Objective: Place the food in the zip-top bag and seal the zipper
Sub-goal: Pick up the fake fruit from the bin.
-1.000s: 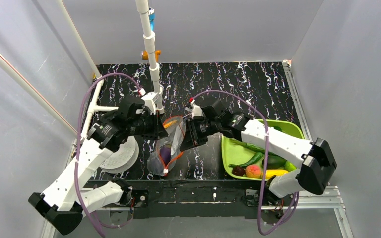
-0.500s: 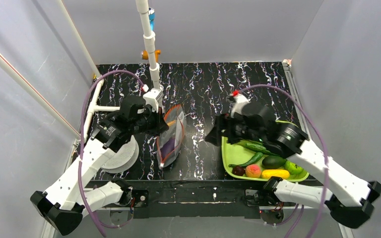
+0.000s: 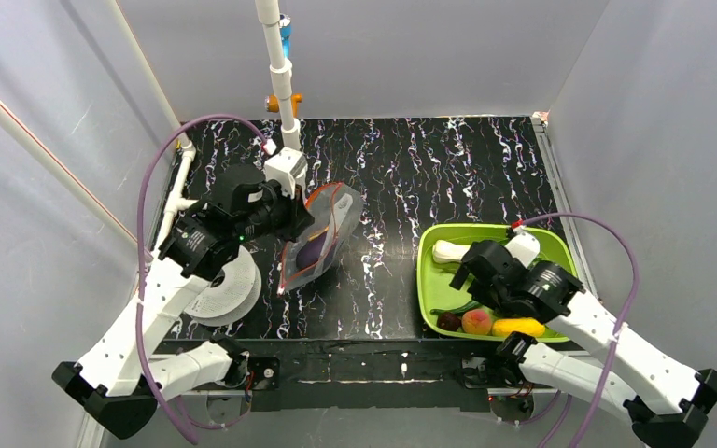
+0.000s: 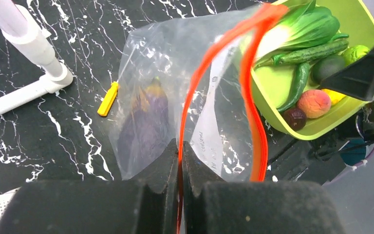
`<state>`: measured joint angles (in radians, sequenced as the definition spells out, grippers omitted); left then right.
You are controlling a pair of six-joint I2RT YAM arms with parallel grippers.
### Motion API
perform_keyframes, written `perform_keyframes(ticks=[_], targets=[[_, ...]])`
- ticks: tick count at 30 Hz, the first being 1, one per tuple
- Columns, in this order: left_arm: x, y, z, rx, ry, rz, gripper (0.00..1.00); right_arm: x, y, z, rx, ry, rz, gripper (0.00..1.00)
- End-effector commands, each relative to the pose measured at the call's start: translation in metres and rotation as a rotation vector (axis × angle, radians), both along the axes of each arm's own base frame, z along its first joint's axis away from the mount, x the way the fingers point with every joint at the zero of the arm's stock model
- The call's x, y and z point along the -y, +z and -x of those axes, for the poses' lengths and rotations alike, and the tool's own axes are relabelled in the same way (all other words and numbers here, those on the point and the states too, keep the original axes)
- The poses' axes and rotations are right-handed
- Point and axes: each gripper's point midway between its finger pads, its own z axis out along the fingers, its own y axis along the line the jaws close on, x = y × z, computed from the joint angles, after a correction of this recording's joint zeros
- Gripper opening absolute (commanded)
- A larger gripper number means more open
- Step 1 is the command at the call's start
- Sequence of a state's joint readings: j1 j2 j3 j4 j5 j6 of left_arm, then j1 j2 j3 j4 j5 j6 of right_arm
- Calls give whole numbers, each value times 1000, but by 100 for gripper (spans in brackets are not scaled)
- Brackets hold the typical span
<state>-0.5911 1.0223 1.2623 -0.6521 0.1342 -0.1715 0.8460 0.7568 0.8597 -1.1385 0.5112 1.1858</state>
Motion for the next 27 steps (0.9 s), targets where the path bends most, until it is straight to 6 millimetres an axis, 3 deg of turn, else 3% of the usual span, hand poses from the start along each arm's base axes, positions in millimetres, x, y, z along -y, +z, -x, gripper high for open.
perform_keyframes(ticks=[1, 4, 7, 16, 22, 27], targets=[[6, -35, 11, -104, -48, -23, 0, 30, -29, 12, -89, -252, 66, 96], [14, -57, 12, -176, -78, -29, 0, 33, -34, 15, -132, -266, 106, 97], [20, -66, 9, -193, -102, -35, 0, 39, -39, 20, -184, -271, 174, 98], [55, -50, 10, -262, -225, 75, 0, 10, -82, 33, -368, -203, 156, 98], [62, -90, 7, -333, -233, 61, 0, -3, -105, 35, -406, -174, 114, 95], [52, -106, 13, -346, -230, 4, 0, 6, -107, 32, -390, -179, 171, 81]])
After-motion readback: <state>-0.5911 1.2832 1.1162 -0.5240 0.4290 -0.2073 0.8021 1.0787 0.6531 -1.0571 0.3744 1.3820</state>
